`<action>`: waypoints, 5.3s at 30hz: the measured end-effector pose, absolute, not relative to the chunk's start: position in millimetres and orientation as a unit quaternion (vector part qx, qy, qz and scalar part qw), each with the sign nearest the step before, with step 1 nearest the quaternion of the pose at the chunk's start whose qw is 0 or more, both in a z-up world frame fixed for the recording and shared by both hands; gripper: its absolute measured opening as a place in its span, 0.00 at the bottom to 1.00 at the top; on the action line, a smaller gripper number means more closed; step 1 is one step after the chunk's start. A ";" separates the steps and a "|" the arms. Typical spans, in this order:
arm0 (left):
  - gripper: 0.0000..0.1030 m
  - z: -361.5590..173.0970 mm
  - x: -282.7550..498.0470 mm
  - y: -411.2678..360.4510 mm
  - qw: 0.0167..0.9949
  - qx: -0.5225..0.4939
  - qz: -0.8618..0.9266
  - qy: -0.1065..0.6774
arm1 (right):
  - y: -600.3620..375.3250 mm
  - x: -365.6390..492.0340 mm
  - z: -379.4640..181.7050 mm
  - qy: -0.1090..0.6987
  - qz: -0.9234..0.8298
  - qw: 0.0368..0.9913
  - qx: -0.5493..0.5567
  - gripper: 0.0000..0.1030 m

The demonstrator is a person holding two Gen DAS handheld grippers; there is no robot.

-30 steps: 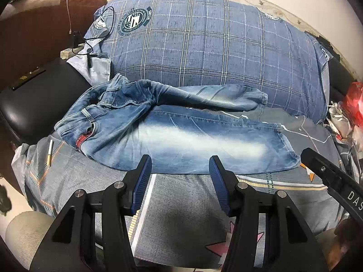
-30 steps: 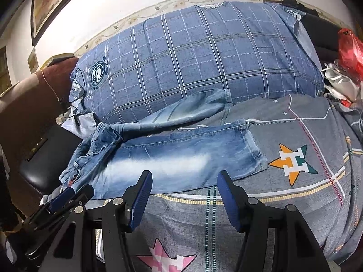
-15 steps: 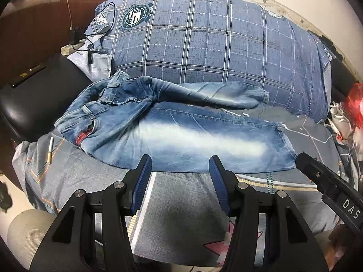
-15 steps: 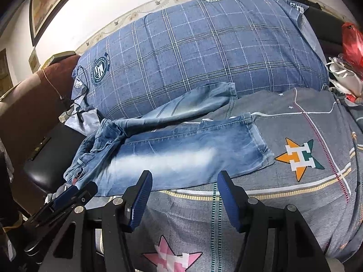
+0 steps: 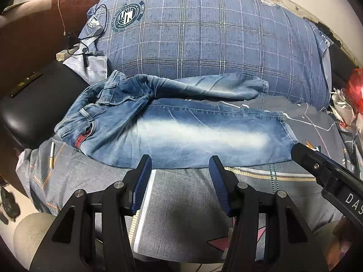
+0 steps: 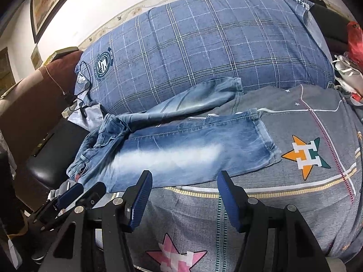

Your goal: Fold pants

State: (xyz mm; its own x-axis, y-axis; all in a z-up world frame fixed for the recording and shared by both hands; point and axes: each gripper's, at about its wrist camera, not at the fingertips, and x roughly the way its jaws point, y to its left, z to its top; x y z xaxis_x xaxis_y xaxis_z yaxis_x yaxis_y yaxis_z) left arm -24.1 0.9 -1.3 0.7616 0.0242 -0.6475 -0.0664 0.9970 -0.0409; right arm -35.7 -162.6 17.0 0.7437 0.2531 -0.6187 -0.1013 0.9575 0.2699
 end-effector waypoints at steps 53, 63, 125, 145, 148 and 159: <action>0.51 34.4 130.9 58.6 0.878 -0.157 -0.062 0.449 | -225.5 375.9 -20.5 0.579 -0.067 0.785 0.208 0.03; 0.51 29.4 131.7 66.9 0.876 -0.169 -0.057 0.449 | -217.3 258.1 32.0 0.500 0.016 0.841 0.206 0.01; 0.20 -4.7 96.3 152.4 0.807 -0.375 -0.036 0.455 | -222.9 108.4 -51.2 0.530 0.131 0.770 0.330 0.02; 0.40 -47.2 114.1 170.4 0.743 -0.444 -0.011 0.500 | -271.8 106.3 -40.7 0.489 0.051 0.780 0.387 0.47; 0.38 -48.3 117.3 171.3 0.750 -0.445 0.010 0.489 | -271.1 113.1 -50.8 0.505 0.032 0.775 0.378 0.47; 0.06 -7.1 89.5 178.3 0.809 -0.442 -0.030 0.385 | -284.0 109.9 -13.4 0.432 0.034 0.825 0.364 0.15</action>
State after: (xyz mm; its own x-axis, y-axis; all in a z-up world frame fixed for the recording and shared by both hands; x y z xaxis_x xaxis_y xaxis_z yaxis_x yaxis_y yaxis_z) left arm 89.5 178.3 -7.1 0.7010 -0.3899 -0.5972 -0.2913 0.6077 -0.7388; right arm 109.9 -284.0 -13.4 0.6242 0.3699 -0.6881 0.2588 0.7332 0.6289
